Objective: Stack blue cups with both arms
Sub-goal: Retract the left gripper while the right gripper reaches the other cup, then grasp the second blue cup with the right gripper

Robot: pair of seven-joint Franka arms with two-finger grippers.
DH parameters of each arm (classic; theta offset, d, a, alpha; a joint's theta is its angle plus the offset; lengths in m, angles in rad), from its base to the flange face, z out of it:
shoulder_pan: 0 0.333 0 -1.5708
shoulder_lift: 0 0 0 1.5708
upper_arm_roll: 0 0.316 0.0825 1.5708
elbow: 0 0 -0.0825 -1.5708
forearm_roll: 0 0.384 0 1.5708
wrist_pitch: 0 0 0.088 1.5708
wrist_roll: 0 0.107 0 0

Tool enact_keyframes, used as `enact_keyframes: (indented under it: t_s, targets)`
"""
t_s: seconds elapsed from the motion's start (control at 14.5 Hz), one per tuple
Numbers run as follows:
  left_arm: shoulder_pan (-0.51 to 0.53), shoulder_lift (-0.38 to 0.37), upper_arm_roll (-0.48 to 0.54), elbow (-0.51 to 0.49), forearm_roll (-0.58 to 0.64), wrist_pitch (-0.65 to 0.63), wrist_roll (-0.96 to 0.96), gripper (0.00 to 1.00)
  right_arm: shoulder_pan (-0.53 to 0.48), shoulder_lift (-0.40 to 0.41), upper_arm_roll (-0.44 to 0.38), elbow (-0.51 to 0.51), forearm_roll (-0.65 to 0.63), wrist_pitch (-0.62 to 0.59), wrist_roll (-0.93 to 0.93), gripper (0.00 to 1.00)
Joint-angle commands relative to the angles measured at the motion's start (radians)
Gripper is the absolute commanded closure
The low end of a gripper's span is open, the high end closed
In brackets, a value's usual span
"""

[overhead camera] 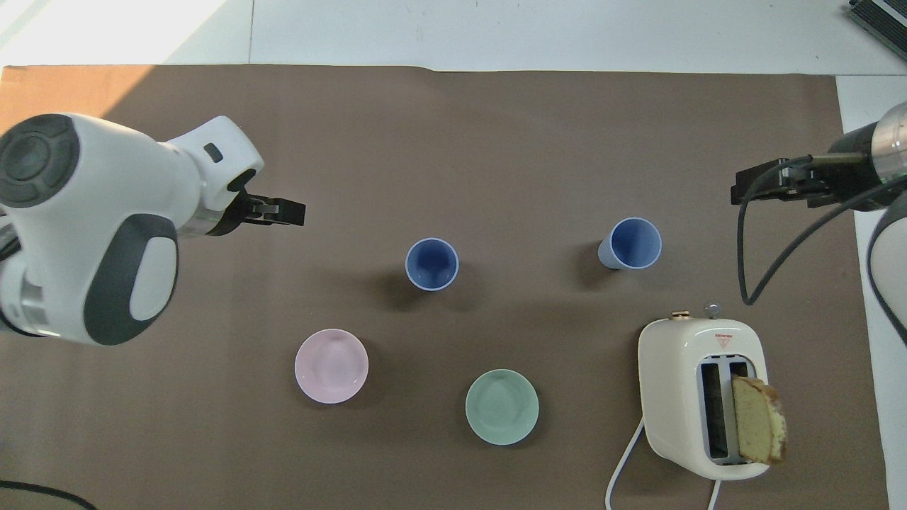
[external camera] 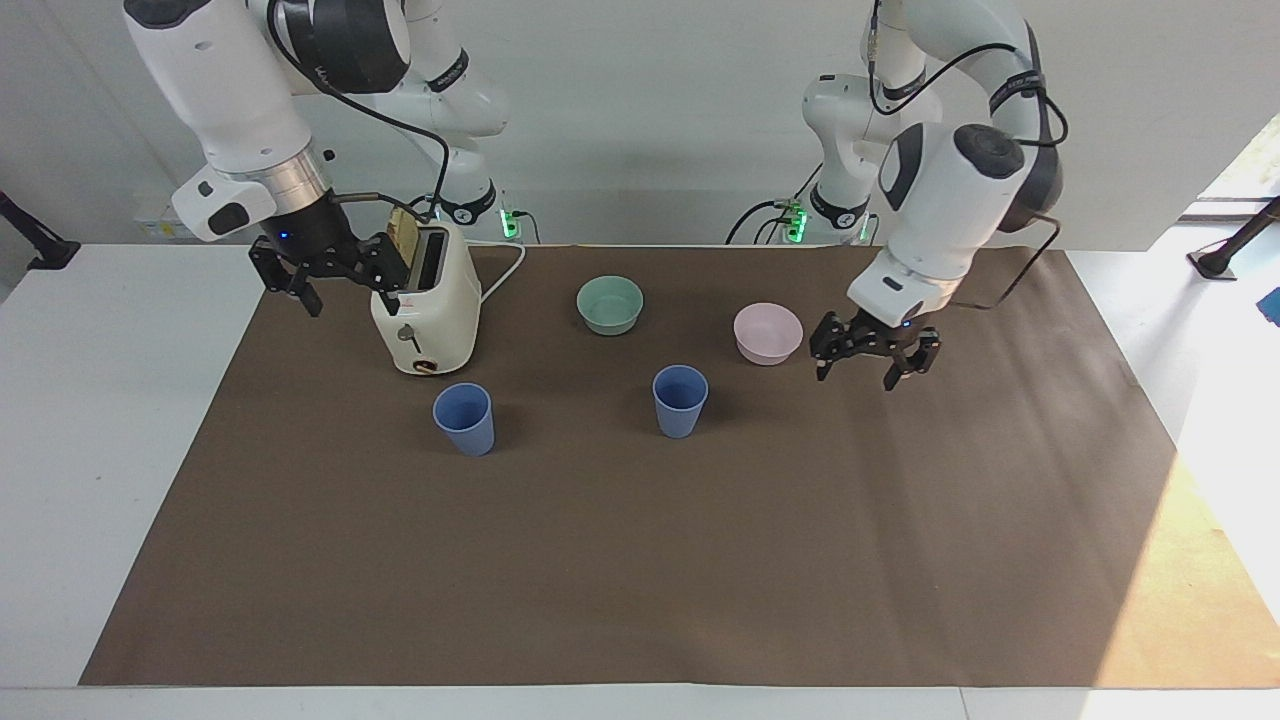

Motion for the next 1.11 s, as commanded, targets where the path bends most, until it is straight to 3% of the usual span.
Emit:
enact_keyframes:
  t_s: [0.0, 0.14, 0.35, 0.69, 1.04]
  targets:
    - [0.095, -0.015, -0.011, 0.064, 0.042, -0.123, 0.055, 0.0, -0.004, -0.036, 0.005, -0.188, 0.007, 0.14, 0.006, 0.0]
    - [0.143, -0.007, -0.011, 0.133, 0.079, -0.197, 0.095, 0.0, 0.004, 0.004, 0.005, -0.26, 0.007, 0.241, 0.015, 0.0]
    - [0.218, -0.001, -0.011, 0.222, 0.08, -0.299, 0.117, 0.0, 0.01, 0.071, 0.005, -0.274, 0.007, 0.336, 0.017, 0.0]
    - [0.333, -0.001, -0.005, 0.345, 0.077, -0.461, 0.213, 0.0, 0.036, 0.134, 0.007, -0.344, 0.009, 0.427, 0.05, 0.0]
    - [0.332, -0.025, -0.011, 0.302, 0.067, -0.433, 0.215, 0.0, 0.056, 0.138, 0.007, -0.375, 0.007, 0.456, 0.042, 0.0]
